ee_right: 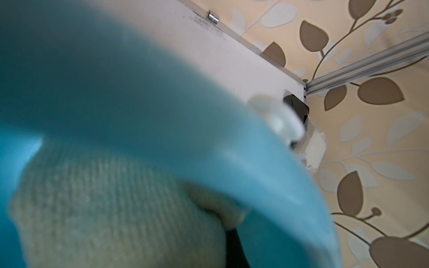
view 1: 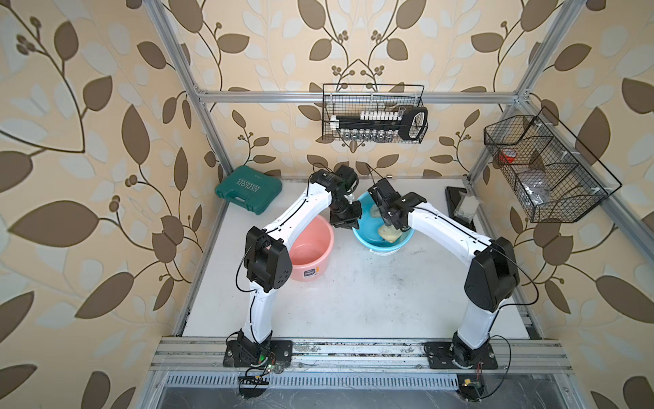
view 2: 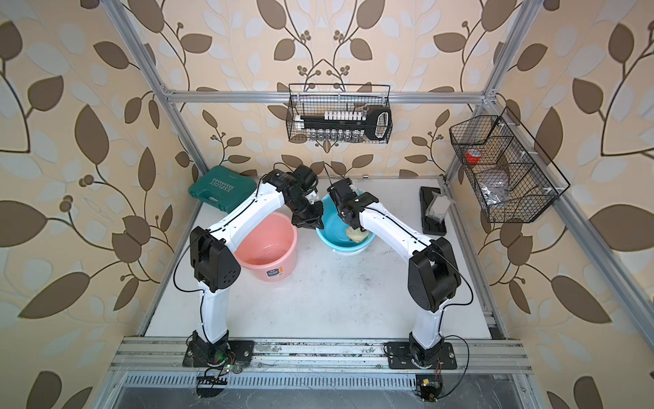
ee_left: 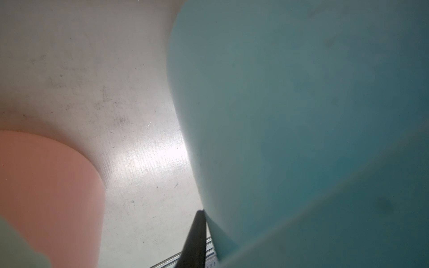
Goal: Wipe the inside of the bucket with a cloth
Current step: Wipe the dirt from the inside of the bucket.
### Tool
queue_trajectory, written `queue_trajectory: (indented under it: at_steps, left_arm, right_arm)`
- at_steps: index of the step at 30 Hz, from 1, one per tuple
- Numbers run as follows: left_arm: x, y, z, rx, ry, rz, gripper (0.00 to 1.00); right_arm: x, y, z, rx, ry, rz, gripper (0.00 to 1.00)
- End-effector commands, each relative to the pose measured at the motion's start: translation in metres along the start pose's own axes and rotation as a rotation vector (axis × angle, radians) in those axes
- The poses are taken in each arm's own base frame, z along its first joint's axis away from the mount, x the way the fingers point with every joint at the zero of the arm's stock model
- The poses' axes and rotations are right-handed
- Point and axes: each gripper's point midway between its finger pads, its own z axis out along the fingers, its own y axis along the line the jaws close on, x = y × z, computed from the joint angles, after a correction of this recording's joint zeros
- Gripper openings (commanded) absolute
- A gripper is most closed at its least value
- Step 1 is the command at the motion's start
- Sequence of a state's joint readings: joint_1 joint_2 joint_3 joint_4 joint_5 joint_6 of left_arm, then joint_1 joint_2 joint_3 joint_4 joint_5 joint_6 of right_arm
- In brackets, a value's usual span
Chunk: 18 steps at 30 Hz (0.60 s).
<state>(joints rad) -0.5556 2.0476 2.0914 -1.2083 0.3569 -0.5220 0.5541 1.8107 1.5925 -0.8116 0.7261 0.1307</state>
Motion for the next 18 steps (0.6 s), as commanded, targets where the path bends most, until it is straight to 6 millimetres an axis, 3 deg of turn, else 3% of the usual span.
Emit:
queue_trajectory:
  at_steps: [1,4,7,8,11,15,18]
  left_arm:
    - [-0.002,0.006,-0.026,-0.056,-0.053,-0.002,0.00]
    - [-0.007,0.005,-0.029,-0.061,-0.068,-0.001,0.00]
    - [-0.012,0.005,-0.030,-0.064,-0.084,0.000,0.00]
    - [-0.012,0.004,-0.030,-0.064,-0.088,0.000,0.00]
    - [-0.014,0.001,-0.033,-0.052,-0.095,-0.001,0.00]
    - [-0.013,0.001,-0.038,-0.060,-0.103,0.004,0.00]
    - [-0.010,0.003,-0.040,-0.070,-0.097,0.009,0.00]
  right_arm:
    - [0.024,-0.024,-0.005,0.052,0.071,-0.011,0.00]
    - [0.045,0.001,-0.008,-0.099,0.150,-0.028,0.00]
    - [0.061,0.047,-0.023,-0.389,0.221,-0.009,0.00]
    - [0.063,0.066,-0.032,-0.507,0.237,0.006,0.00]
    - [0.060,0.090,-0.050,-0.679,0.252,0.058,0.00]
    - [0.046,0.083,-0.046,-0.655,0.225,0.088,0.00]
    - [0.040,0.042,-0.021,-0.446,0.242,0.112,0.00]
